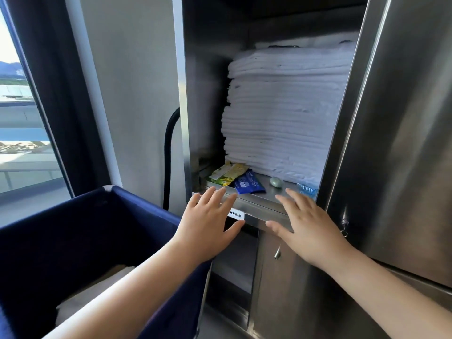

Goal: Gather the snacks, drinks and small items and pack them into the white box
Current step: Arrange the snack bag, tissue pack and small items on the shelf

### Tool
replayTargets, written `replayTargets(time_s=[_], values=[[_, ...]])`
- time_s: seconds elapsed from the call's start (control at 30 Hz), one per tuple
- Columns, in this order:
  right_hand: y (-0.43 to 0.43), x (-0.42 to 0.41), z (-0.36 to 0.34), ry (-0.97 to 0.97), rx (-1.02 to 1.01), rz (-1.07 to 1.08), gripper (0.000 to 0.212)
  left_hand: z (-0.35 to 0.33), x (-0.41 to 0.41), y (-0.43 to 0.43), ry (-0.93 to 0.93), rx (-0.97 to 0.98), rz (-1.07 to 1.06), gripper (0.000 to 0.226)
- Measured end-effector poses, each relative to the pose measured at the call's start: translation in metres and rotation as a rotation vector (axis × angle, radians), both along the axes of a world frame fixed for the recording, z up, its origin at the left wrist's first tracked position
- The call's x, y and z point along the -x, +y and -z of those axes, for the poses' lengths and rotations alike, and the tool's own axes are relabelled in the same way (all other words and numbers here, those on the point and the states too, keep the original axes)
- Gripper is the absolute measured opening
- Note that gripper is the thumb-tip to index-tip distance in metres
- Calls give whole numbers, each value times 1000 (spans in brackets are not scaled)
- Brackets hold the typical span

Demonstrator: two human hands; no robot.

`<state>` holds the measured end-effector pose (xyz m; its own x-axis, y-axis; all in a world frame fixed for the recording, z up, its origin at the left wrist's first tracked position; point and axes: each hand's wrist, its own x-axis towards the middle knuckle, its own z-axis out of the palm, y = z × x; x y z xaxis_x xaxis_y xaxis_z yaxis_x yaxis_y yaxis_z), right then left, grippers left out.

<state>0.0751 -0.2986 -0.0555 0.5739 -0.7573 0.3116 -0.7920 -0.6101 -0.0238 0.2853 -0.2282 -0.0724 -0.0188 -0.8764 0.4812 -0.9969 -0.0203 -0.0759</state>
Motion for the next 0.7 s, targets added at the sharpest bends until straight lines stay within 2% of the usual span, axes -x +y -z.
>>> replayTargets(time_s=[0.23, 0.7], values=[[-77, -31, 25, -14, -45, -58, 72, 21, -22, -56, -29, -37, -40, 65], [-259, -51, 73, 32, -31, -57, 75, 63, -44, -233, -57, -203, -158, 67]])
